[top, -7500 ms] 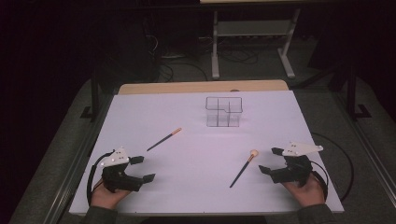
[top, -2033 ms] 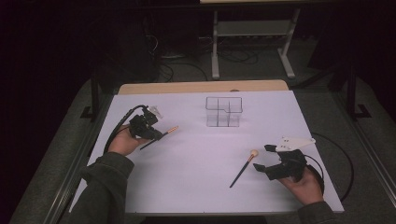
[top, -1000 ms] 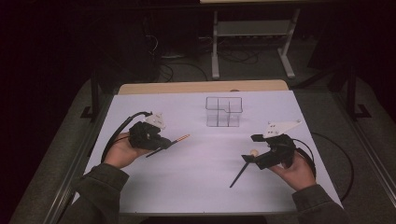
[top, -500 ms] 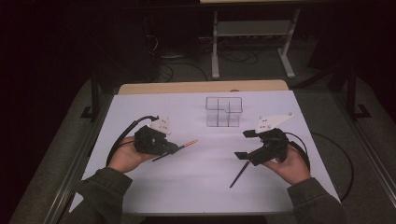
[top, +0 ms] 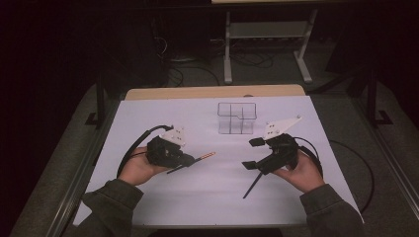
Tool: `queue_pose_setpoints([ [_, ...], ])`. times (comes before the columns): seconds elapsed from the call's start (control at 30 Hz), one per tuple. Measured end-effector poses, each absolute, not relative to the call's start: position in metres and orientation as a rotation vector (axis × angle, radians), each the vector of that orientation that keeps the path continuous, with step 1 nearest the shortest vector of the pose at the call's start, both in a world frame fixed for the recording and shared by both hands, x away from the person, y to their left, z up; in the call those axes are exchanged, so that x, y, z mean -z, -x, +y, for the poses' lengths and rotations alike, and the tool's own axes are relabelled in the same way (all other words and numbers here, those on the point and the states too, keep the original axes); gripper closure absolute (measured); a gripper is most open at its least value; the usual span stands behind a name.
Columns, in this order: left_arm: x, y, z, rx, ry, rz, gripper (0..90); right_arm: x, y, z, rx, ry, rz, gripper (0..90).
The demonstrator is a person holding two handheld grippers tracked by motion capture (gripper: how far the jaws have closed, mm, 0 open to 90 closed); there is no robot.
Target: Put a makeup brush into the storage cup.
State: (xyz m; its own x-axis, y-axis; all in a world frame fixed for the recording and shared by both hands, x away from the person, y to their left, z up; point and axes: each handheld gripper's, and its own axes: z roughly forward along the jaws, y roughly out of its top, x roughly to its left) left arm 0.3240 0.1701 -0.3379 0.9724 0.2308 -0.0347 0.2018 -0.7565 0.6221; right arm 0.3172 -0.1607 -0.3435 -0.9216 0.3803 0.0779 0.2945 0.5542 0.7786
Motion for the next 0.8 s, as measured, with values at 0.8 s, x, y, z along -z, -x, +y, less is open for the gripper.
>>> queue_pose_setpoints([
  [0.8, 0.340, -0.309, 0.135, -0.005, -2.452, 0.156, 83.6, 0.344, -0.314, -0.133, -1.360, -0.389, 2.814, 33.7],
])
